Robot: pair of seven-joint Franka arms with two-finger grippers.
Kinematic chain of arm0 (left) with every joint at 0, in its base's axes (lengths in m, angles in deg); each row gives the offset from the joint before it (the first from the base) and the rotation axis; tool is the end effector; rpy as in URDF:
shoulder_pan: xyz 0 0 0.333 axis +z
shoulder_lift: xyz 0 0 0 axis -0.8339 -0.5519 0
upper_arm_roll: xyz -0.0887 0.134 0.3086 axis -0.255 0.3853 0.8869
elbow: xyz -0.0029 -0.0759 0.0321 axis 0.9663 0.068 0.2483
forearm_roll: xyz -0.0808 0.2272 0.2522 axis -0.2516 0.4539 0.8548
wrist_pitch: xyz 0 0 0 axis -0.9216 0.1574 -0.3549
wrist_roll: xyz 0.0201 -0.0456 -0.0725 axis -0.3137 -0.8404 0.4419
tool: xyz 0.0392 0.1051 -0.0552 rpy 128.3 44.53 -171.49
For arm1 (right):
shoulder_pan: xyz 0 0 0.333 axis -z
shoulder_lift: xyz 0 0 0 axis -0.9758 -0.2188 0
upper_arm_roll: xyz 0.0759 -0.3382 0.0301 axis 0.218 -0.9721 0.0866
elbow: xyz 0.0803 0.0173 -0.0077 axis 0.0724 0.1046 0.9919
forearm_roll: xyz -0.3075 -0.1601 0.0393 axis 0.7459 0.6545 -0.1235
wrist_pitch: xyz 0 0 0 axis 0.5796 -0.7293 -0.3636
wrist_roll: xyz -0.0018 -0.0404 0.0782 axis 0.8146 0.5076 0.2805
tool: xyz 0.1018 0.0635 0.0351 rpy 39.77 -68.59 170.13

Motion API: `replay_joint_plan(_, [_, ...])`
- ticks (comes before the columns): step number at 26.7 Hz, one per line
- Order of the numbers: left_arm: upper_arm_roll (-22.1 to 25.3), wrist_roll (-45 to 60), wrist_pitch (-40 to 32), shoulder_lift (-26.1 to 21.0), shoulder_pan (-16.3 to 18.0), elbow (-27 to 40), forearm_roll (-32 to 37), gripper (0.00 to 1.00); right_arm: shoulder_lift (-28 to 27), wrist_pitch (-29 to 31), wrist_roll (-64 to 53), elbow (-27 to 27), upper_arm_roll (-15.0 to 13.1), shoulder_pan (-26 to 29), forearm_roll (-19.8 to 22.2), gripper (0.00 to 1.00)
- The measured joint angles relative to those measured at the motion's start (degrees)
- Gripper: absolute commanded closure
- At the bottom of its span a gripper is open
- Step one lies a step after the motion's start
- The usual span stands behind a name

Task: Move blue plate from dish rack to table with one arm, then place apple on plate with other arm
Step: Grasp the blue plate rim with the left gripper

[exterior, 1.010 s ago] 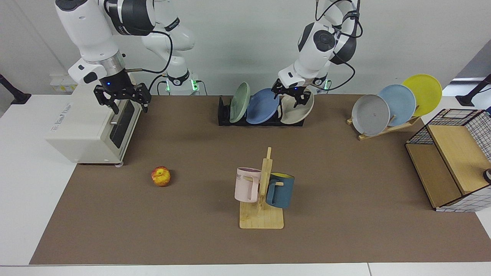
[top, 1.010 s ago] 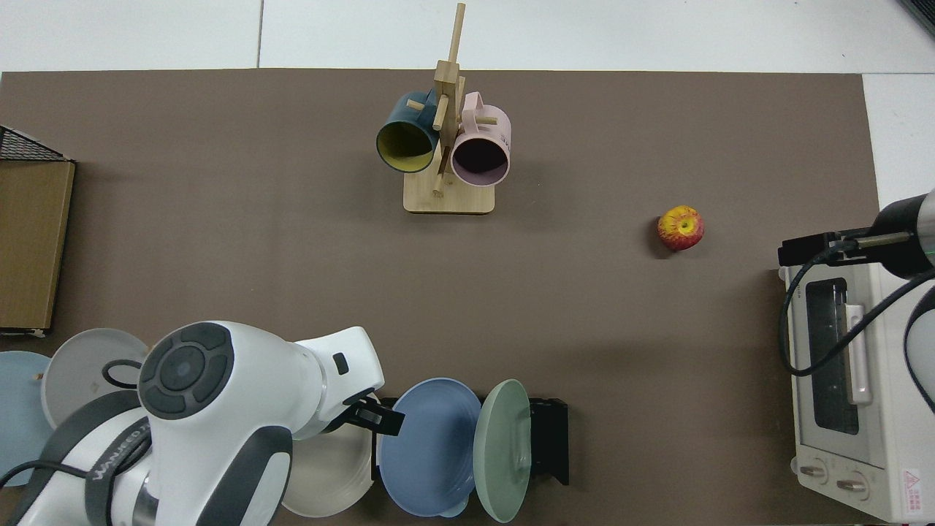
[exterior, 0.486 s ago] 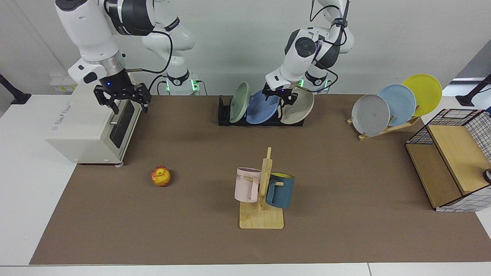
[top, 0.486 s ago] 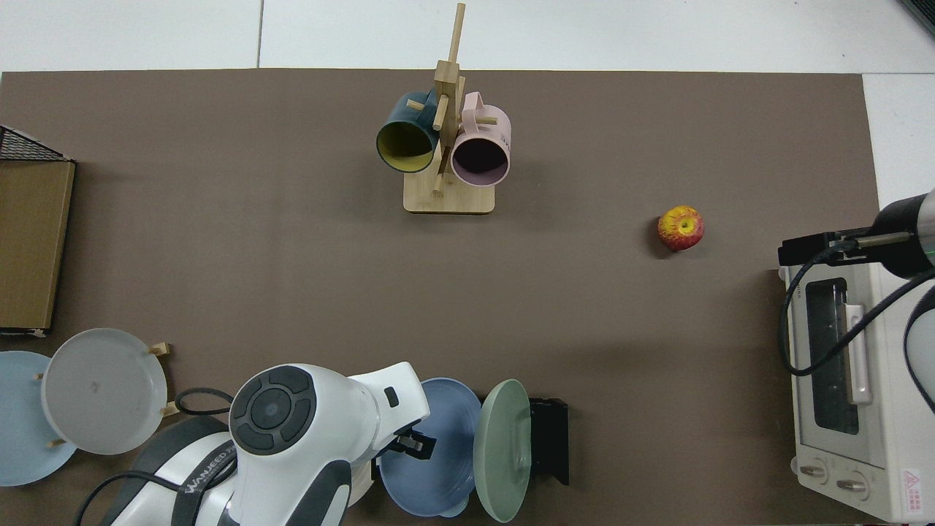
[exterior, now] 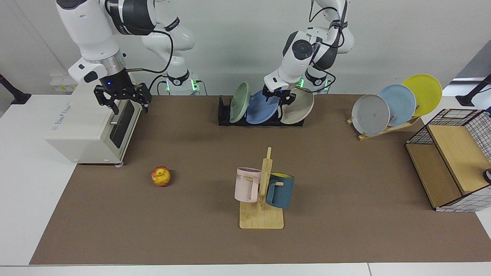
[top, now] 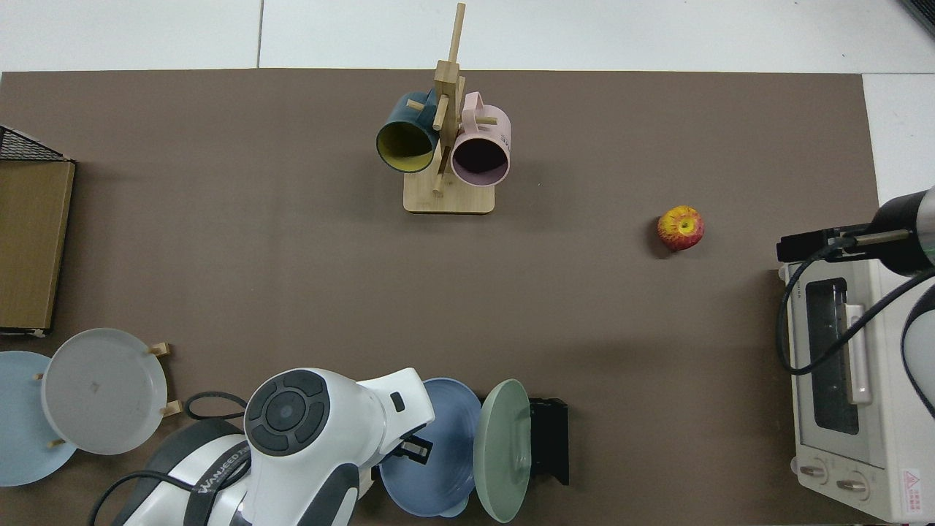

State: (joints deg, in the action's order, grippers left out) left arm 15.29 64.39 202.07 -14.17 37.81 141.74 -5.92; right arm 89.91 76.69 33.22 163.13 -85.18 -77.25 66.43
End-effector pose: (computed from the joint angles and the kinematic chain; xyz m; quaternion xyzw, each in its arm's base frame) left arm 0.3080 -0.2592 0.4313 0.9719 -0.1911 -0.1028 0.0910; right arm 0.4972 -0.0053 0.6085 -0.9990 -0.0211 -0.0404 0.0017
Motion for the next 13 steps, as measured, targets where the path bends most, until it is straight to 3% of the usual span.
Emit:
replay_joint_plan(1, [0.0,0.0,0.0,0.0,0.0,0.0,0.0,0.99,0.0,0.1,0.0,0.0,0.0,0.0,0.0,0.0])
replay_joint_plan(2, [0.0,0.1,0.0,0.0,0.0,0.0,0.0,1.0,0.0,0.1,0.0,0.0,0.0,0.0,0.0,0.0])
replay_joint_plan(13, [0.1,1.7,-3.6,0.8,0.1,-1.4,0.0,1.0,-0.6,1.2,0.0,0.0,0.1,0.0,0.0,0.0])
